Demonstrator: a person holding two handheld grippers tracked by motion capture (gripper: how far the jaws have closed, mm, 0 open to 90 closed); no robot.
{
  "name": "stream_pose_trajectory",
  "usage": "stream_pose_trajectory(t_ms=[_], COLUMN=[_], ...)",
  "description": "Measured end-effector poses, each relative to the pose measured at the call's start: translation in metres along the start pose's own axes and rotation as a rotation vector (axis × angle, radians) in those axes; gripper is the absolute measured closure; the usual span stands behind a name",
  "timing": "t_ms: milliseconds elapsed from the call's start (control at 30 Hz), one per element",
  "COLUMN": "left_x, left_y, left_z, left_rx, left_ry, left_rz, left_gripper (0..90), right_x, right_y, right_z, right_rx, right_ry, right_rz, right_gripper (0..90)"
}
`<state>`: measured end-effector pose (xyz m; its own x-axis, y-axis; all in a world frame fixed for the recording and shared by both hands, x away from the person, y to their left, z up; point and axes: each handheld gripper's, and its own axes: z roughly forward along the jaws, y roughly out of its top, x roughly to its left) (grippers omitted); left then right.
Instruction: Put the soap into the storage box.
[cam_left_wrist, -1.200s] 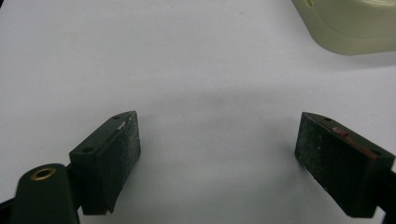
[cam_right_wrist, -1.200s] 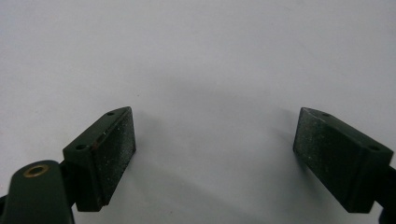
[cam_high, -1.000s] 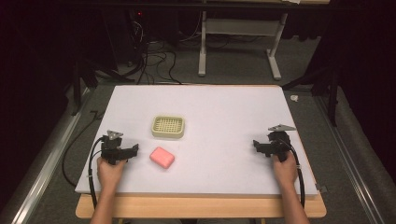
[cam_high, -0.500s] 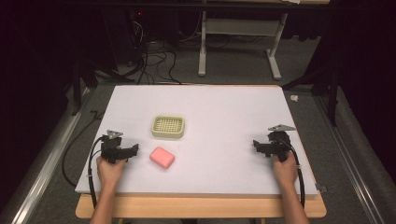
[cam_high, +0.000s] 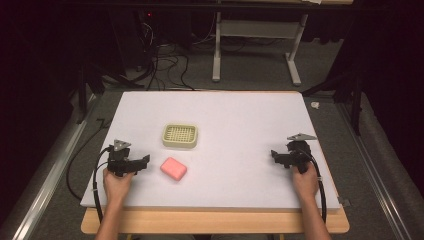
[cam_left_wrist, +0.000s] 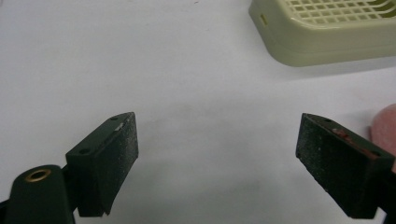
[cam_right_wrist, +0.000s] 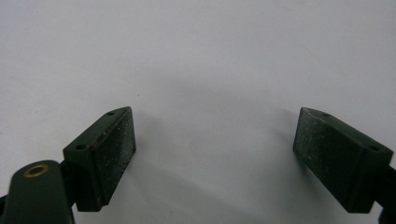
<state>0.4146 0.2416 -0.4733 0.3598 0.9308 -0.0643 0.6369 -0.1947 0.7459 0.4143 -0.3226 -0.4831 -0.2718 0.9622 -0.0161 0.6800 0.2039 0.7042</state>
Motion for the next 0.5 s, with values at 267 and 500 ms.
stream_pose_trajectory(t_ms=[267,500], left_x=[-0.009,-0.019], left_y=[0.001,0.002], left_z=[-0.008,-0.013], left_rx=[-0.018,-0.018], left_ry=[-0.050,-0.095], left_rz=[0.022,0.044], left_gripper=[12.1,10.5], right_x=[0.000,0.000], right_y=[0.000,0.000], right_z=[0.000,0.000], right_rx=[0.000,0.000], right_ry=[0.000,0.000], right_rz=[0.000,0.000], right_gripper=[13.5,13.5])
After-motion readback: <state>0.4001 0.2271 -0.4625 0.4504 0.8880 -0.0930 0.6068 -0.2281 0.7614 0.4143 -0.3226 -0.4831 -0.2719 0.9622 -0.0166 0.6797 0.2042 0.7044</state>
